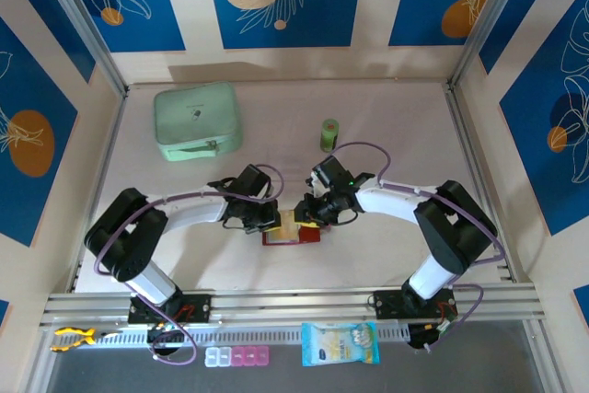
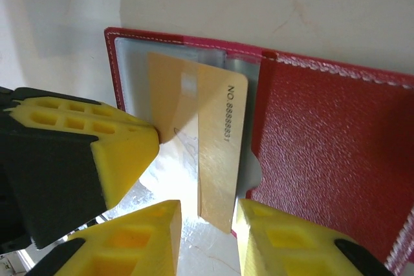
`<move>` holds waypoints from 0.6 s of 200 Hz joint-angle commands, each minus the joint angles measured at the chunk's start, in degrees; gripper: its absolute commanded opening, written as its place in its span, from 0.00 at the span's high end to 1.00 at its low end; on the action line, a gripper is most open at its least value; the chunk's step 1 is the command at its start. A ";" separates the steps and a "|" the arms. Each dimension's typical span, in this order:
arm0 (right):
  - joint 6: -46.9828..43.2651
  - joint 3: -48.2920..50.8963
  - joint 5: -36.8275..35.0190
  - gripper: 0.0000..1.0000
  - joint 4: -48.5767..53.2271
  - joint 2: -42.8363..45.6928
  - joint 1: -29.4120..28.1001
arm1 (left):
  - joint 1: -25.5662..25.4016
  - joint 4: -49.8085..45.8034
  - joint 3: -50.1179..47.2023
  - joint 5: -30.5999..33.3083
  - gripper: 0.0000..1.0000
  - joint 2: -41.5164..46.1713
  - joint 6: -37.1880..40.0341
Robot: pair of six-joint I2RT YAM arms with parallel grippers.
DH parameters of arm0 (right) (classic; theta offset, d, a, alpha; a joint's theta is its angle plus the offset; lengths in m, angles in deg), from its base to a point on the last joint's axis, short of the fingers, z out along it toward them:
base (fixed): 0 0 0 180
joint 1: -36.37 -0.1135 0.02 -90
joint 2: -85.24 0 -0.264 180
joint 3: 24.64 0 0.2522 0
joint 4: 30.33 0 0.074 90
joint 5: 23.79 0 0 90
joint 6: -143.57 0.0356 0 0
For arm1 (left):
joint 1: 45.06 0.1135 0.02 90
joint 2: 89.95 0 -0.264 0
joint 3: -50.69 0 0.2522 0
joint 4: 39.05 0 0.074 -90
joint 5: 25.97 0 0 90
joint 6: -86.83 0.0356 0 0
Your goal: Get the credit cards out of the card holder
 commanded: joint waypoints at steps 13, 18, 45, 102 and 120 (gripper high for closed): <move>0.32 1.49 3.70 0.72 -3.19 -2.72 0.69 | -0.33 -2.41 0.21 2.31 0.99 -0.72 1.59; 0.40 1.49 3.83 0.72 -3.38 -3.06 0.75 | -0.36 -2.22 0.02 2.25 0.99 -0.65 1.51; 0.47 1.49 4.83 0.73 -4.42 -4.50 0.90 | -0.28 -0.48 -0.97 2.37 0.98 1.65 0.72; 0.84 1.76 6.03 0.75 -6.14 -5.87 1.03 | -0.26 -4.65 0.44 4.91 0.98 1.90 2.39; 1.00 1.83 6.81 0.76 -6.95 -6.13 1.10 | -0.32 -3.76 -0.09 3.75 0.98 0.46 2.33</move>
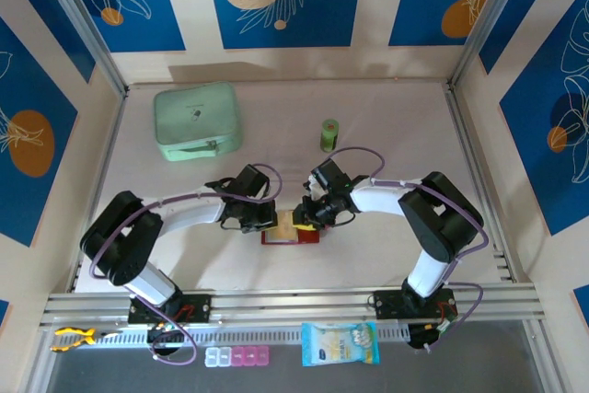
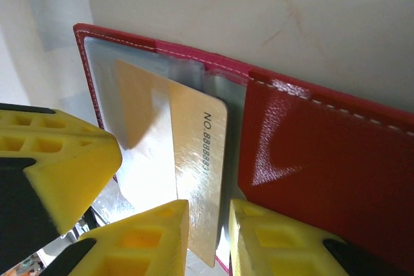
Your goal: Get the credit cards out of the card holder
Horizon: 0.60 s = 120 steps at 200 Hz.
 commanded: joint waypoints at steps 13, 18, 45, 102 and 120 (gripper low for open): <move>1.01 0.93 3.24 0.76 -1.82 -1.05 0.36 | -0.29 -1.38 -0.44 0.32 0.99 -2.02 0.88; 1.14 0.97 3.51 0.76 -2.14 -1.13 0.36 | -0.26 -1.22 -0.73 0.38 0.99 -2.18 0.65; 1.92 1.50 4.31 0.79 -3.71 -0.96 0.37 | -0.33 -1.37 -1.38 0.67 0.99 -2.48 0.52; 2.18 1.70 4.60 0.81 -4.57 -1.87 0.53 | -0.32 -1.62 -1.48 0.93 1.00 -2.38 0.43; 2.23 1.70 4.70 0.81 -4.86 -2.11 0.62 | -0.26 -1.63 -1.50 0.87 1.00 -2.38 0.28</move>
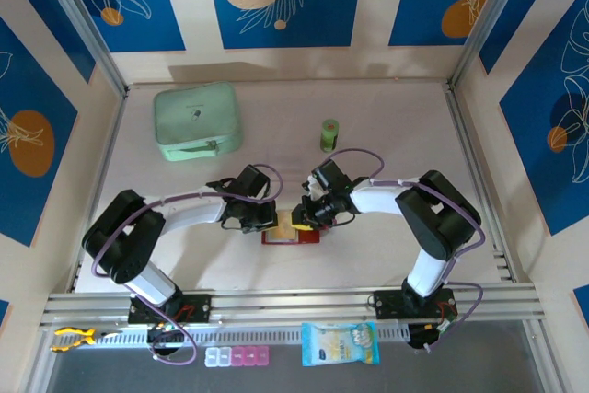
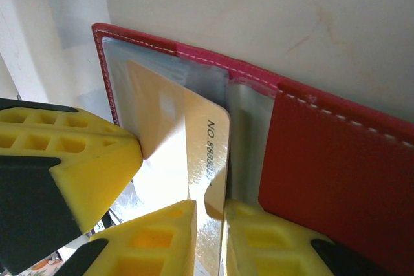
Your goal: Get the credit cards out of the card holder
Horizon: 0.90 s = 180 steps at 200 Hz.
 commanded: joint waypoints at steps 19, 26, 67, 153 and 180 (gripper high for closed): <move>0.87 0.91 1.91 0.81 -1.21 -0.95 0.48 | -0.33 -2.09 -1.46 0.98 1.00 -1.58 0.28; 0.85 0.97 1.91 0.82 -1.33 -0.90 0.48 | -0.30 -2.16 -1.52 1.02 1.00 -1.54 0.24; -0.23 1.48 0.52 0.90 0.92 1.21 0.99 | -0.26 -1.69 -1.90 1.06 1.00 -0.89 -0.40; -8.37 -0.61 -3.10 0.96 16.51 8.37 4.86 | -0.32 0.29 -2.31 -0.23 0.97 1.62 -2.17; -10.01 -2.11 -3.71 0.97 19.27 9.79 4.95 | -0.27 0.02 -1.73 0.11 0.95 3.24 -2.43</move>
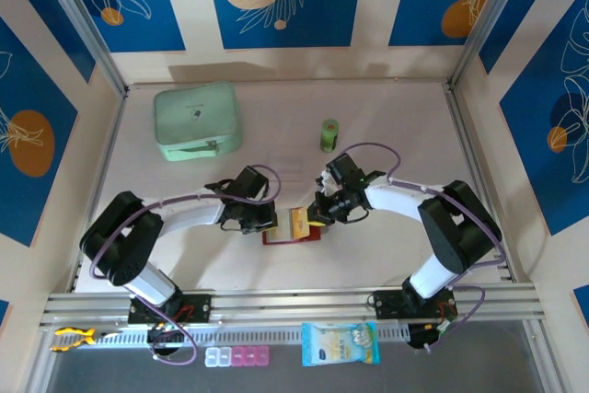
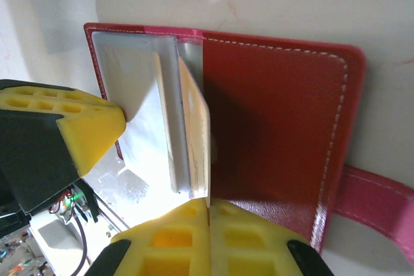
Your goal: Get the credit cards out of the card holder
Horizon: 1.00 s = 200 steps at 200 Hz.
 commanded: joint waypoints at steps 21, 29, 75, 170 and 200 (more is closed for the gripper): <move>-3.79 -3.22 -1.57 0.97 7.52 1.23 0.18 | -0.25 -2.19 -0.32 1.26 0.93 4.08 -0.83; -3.92 -3.51 -1.41 0.97 7.55 0.96 0.09 | -0.25 -3.03 -0.24 2.06 0.92 4.79 -0.62; -4.54 -5.76 -1.13 0.97 8.02 -0.50 -0.94 | 0.43 -7.08 -1.00 6.42 0.83 6.42 0.94; -4.01 -10.24 -3.95 0.96 11.15 -4.88 -3.66 | 1.16 2.04 -4.92 0.89 0.73 2.86 -0.58; -2.46 -10.73 -4.47 0.89 10.95 -5.19 -4.49 | 1.22 2.09 -4.92 0.67 0.73 2.76 -0.65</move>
